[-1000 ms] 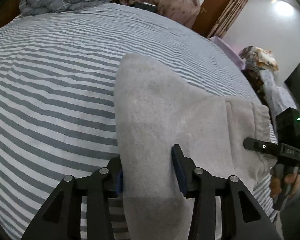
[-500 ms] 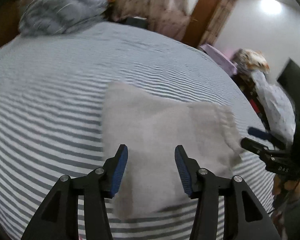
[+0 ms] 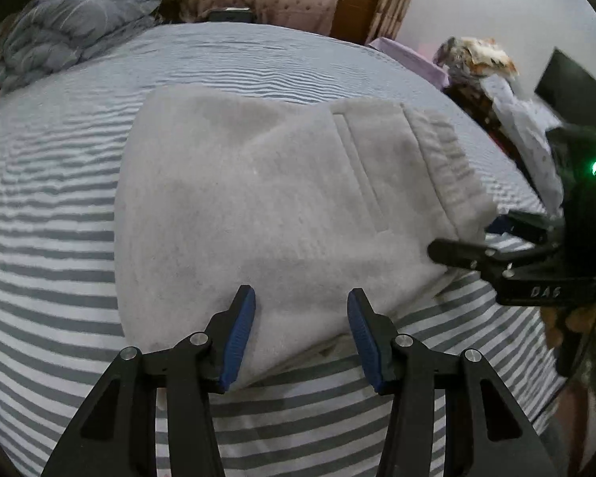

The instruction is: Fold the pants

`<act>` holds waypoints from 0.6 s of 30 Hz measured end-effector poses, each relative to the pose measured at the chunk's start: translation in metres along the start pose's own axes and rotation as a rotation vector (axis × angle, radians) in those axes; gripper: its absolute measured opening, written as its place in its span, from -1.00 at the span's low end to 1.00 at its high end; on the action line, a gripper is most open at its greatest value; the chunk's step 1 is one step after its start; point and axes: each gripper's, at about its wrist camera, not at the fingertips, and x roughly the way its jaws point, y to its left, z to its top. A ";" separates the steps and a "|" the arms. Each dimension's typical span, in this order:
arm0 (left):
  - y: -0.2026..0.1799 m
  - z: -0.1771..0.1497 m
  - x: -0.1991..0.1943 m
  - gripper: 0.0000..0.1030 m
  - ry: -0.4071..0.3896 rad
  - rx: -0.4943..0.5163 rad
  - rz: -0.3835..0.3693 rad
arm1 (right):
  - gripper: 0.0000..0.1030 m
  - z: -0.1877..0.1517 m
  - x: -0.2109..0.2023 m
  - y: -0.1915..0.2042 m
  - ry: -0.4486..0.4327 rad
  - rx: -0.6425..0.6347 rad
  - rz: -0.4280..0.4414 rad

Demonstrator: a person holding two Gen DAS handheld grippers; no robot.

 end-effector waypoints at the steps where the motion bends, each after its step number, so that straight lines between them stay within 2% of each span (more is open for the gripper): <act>1: -0.001 -0.001 0.001 -0.03 0.001 0.007 0.010 | 0.37 -0.001 -0.001 0.000 0.002 0.006 -0.008; 6: -0.007 0.004 -0.003 -0.02 0.007 0.003 0.045 | 0.39 -0.002 -0.011 -0.004 0.002 0.037 -0.025; 10: -0.013 0.012 -0.037 -0.01 -0.012 -0.077 0.055 | 0.41 0.006 -0.047 0.004 -0.050 0.098 -0.048; 12: -0.009 0.007 -0.061 0.06 -0.044 -0.093 0.108 | 0.49 0.003 -0.074 0.014 -0.104 0.084 -0.106; 15: -0.008 -0.003 -0.101 0.24 -0.101 -0.113 0.208 | 0.80 -0.011 -0.113 0.029 -0.176 0.093 -0.154; 18: -0.007 -0.023 -0.136 0.32 -0.123 -0.169 0.287 | 0.89 -0.033 -0.147 0.049 -0.220 0.122 -0.175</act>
